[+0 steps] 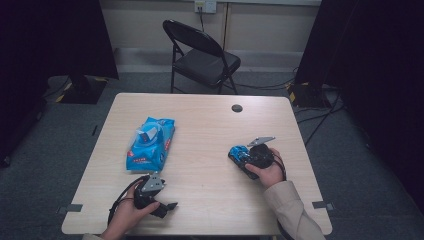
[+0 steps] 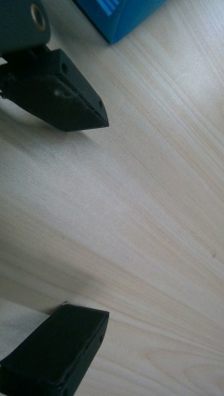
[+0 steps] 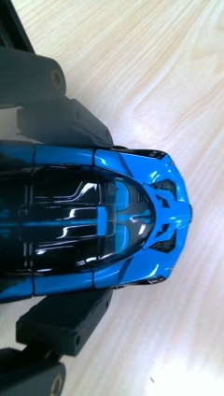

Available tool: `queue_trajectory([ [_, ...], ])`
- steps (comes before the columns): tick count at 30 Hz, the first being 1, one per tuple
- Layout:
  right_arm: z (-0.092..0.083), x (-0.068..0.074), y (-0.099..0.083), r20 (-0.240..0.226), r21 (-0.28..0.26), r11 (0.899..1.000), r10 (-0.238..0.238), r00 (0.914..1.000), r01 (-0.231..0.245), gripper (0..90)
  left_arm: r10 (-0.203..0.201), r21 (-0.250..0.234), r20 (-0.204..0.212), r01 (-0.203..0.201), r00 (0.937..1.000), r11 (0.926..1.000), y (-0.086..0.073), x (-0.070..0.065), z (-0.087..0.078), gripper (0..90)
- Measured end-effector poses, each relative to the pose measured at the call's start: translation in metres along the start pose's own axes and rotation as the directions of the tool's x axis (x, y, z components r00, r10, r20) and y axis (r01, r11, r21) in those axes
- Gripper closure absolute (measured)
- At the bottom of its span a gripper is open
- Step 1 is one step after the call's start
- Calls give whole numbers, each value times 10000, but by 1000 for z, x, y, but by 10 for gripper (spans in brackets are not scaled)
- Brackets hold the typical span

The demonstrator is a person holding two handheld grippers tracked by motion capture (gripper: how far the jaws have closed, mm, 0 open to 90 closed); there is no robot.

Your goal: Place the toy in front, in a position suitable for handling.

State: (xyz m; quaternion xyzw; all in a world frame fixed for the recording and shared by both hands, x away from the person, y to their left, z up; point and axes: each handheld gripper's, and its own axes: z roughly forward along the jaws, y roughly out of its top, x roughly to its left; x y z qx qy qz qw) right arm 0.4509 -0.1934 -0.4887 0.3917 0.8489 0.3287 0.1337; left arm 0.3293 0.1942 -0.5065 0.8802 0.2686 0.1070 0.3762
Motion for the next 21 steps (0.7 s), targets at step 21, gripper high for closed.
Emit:
queue_trajectory([
  [21,-12,5,12,-233,-25,9997,-237,9994,236,272,7,3,-8,-7,10000,10000,0,0,0,66],
])
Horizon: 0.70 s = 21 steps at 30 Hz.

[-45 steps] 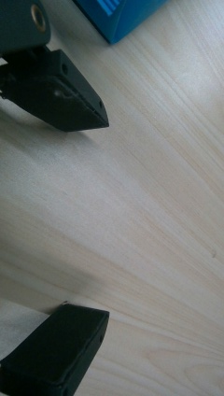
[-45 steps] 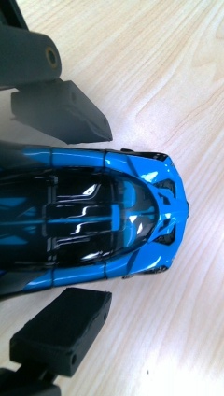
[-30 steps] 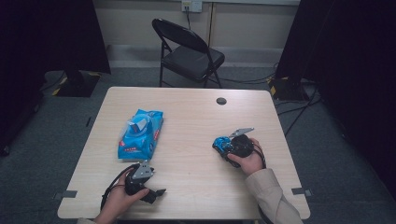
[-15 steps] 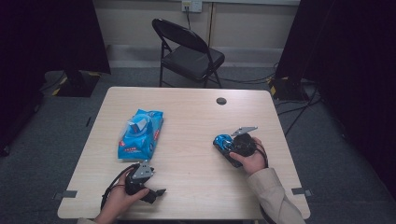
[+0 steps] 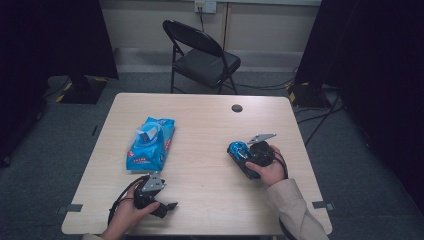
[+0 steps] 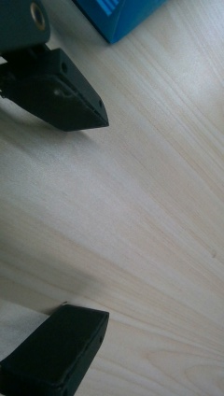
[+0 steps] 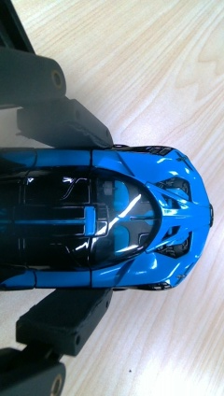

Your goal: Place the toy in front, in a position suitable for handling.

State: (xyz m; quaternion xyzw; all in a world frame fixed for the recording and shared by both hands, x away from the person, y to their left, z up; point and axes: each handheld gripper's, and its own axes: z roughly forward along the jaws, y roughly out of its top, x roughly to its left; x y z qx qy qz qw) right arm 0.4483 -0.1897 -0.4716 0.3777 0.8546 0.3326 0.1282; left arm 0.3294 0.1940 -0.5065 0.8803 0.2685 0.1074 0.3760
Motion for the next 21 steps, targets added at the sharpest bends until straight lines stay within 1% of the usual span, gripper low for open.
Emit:
queue_trajectory([
  [3,3,-1,-1,92,45,10000,24,10000,-25,272,-2,0,2,2,10000,10000,0,0,0,66],
  [5,7,-1,-3,58,123,9999,38,10000,-39,272,2,2,3,-2,10000,10000,0,0,0,66],
  [7,9,-1,-4,68,254,9997,16,10000,-18,272,-4,13,1,4,10000,10000,0,0,0,66],
  [11,15,-2,-8,4,531,9985,149,9999,-149,270,-1,1,3,1,10000,10000,0,0,0,66],
  [12,16,-2,-8,-14,609,9981,95,10000,-94,270,-6,10,1,6,10000,10000,0,0,0,66],
  [14,16,-1,-9,99,515,9986,90,9999,-95,269,-2,1,3,2,10000,10000,0,0,0,66],
  [19,15,-2,-12,16,389,9992,93,10000,-93,263,-4,3,3,4,10000,10000,0,0,0,66],
  [21,14,-2,-12,97,317,9995,9,10000,-12,239,-1,5,4,1,10000,10000,0,0,0,66],
])
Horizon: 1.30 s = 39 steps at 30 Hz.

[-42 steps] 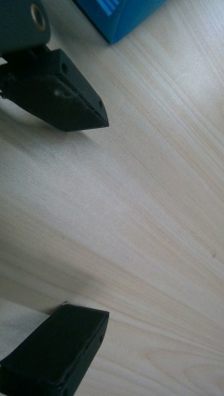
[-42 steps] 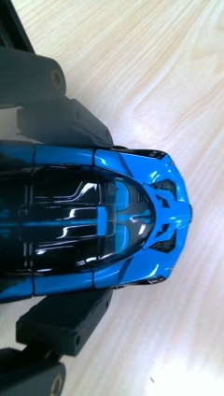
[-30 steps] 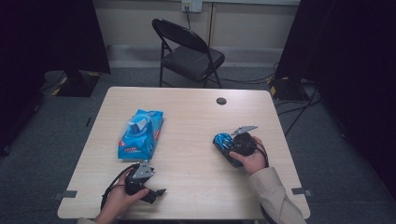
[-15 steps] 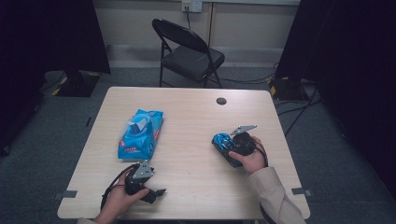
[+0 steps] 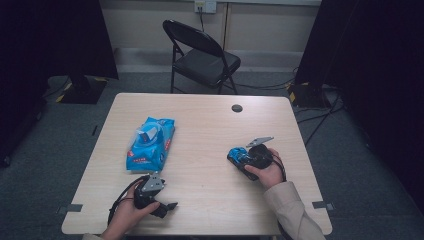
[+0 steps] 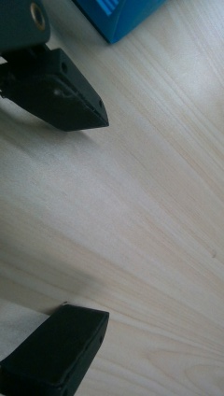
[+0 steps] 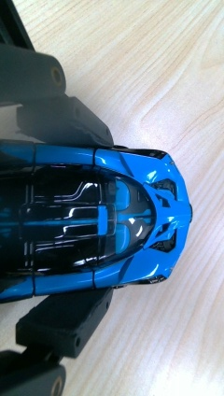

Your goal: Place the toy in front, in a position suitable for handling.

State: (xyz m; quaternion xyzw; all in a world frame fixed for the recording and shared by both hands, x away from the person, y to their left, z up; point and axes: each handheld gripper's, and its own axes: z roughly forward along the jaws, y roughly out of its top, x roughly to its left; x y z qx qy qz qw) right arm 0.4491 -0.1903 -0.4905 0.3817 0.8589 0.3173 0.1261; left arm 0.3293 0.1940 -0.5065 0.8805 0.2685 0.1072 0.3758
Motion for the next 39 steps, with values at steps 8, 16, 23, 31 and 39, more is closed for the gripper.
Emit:
queue_trajectory([
  [8,-3,1,-4,201,288,9995,-148,9997,142,221,1,-3,-3,-1,10000,10000,0,0,0,66],
  [16,-1,2,-4,147,278,9996,-105,9998,101,263,2,-1,-2,-2,10000,10000,0,0,0,66],
  [23,-10,-3,0,-18,177,9998,39,10000,-39,286,-37,1,-4,37,10000,10000,0,0,0,62],
  [31,-17,-5,0,12,-101,9997,209,9998,-209,286,-27,13,-25,27,10000,10000,0,0,1,60],
  [39,-23,6,11,-161,-384,9992,-81,9998,75,286,-41,14,-25,41,10000,10000,0,0,1,59],
])
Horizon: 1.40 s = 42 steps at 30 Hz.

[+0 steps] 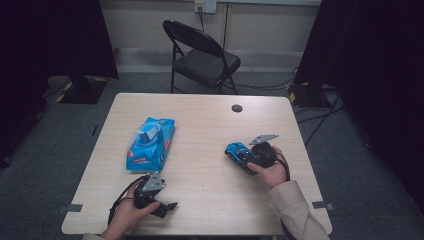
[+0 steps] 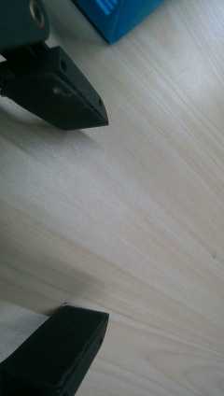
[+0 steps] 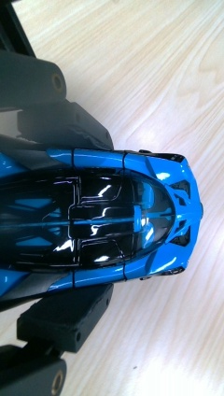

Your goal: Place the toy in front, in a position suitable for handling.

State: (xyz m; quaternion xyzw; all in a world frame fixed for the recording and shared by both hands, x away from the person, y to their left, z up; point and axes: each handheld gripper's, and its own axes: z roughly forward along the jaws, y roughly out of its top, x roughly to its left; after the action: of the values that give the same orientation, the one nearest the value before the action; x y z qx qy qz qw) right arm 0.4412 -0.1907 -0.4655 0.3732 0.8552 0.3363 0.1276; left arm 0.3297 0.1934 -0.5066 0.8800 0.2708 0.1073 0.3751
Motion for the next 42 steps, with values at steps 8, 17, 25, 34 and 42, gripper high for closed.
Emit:
queue_trajectory([
  [8,7,32,12,-449,-219,9983,-546,9975,536,286,4,3,-2,-4,10000,10000,0,0,0,59],
  [17,26,70,16,-965,-170,9946,-1040,9899,1029,286,2,1,1,-2,10000,10000,0,0,0,59],
  [25,37,73,2,-940,81,9930,-1166,9887,1178,285,4,1,3,-4,10000,10000,0,0,0,59],
  [34,37,72,-6,-938,-232,9927,-1201,9883,1184,278,8,2,3,-8,10000,10000,0,0,0,59],
  [42,32,68,-8,-1000,-450,9926,-1167,9881,1126,219,7,0,4,-7,10000,10000,0,0,0,59],
])
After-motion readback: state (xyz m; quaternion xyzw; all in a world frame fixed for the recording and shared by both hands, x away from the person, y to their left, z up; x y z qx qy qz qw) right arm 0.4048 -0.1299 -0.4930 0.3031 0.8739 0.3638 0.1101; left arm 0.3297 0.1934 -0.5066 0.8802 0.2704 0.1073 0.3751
